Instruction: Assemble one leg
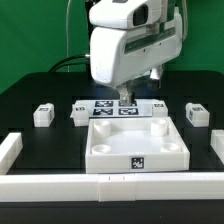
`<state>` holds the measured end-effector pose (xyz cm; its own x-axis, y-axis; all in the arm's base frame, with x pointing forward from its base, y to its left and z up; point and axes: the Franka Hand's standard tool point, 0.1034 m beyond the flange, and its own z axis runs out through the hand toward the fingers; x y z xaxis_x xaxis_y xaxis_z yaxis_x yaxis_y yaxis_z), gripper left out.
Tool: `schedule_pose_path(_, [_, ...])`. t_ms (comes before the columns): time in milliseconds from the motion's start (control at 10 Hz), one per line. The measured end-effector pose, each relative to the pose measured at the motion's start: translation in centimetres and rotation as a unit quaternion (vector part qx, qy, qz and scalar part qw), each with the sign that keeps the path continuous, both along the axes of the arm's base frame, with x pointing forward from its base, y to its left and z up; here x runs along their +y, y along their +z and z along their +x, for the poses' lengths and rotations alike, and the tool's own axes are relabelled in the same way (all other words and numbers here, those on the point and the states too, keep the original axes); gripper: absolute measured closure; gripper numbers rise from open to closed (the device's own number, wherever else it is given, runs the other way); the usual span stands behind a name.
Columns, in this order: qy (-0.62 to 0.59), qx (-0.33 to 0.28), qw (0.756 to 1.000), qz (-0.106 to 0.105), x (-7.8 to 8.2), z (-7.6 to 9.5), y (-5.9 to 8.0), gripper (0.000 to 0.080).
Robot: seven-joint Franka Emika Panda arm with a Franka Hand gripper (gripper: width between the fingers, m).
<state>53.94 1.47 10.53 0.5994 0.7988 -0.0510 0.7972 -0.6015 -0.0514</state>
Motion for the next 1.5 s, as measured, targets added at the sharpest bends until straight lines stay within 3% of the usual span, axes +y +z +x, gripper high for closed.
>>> schedule_pose_path(1100, [0.001, -0.001, 1.0, 0.0, -0.1, 0.0, -0.1, 0.015])
schedule_pose_path(1500, [0.125, -0.012, 0.992, 0.014, -3.0, -4.4, -2.2, 0.015])
